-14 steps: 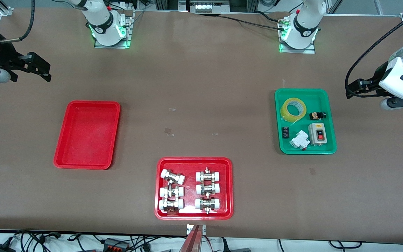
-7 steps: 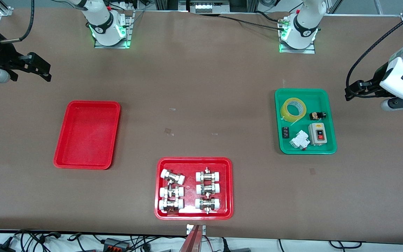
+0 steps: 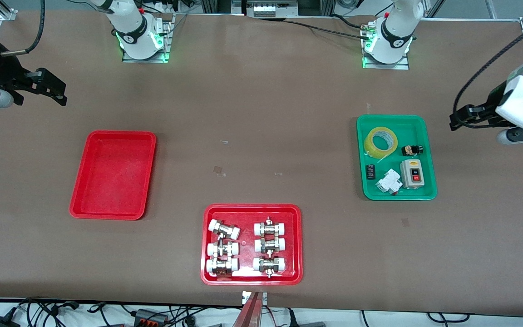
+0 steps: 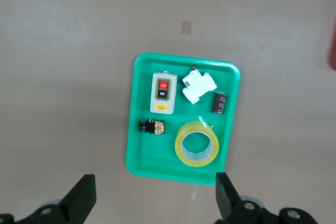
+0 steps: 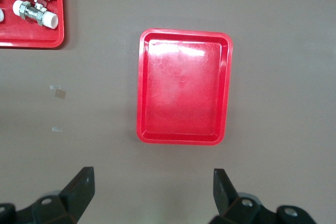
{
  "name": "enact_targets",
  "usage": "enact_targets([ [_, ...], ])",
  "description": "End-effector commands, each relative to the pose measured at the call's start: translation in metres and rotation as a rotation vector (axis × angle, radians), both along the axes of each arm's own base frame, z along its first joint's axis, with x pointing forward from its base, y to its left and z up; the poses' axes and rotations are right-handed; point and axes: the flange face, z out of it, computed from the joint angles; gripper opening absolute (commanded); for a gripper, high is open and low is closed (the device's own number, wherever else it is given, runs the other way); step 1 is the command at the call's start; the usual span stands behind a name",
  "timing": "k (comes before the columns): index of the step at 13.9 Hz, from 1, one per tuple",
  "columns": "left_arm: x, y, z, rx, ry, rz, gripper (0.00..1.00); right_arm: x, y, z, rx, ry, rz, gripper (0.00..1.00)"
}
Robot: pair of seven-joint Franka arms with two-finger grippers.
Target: Left arm passes tape to right arm into tray
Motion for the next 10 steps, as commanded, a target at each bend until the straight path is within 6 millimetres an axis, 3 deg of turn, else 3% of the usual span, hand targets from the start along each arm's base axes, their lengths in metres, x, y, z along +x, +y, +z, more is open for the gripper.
enact_targets([
  [1,-0.002,0.001,0.002,-0.019,-0.004,0.009,1.0,0.0,0.003,0.002,-0.014,0.004,-0.01,1.0],
  [6,0.0,-0.001,0.003,-0.01,-0.017,-0.004,1.0,0.0,0.003,0.002,-0.014,0.004,-0.01,1.0],
  [10,0.005,0.002,-0.011,-0.019,0.014,0.004,1.0,0.0,0.003,0.002,-0.014,0.005,-0.01,1.0],
])
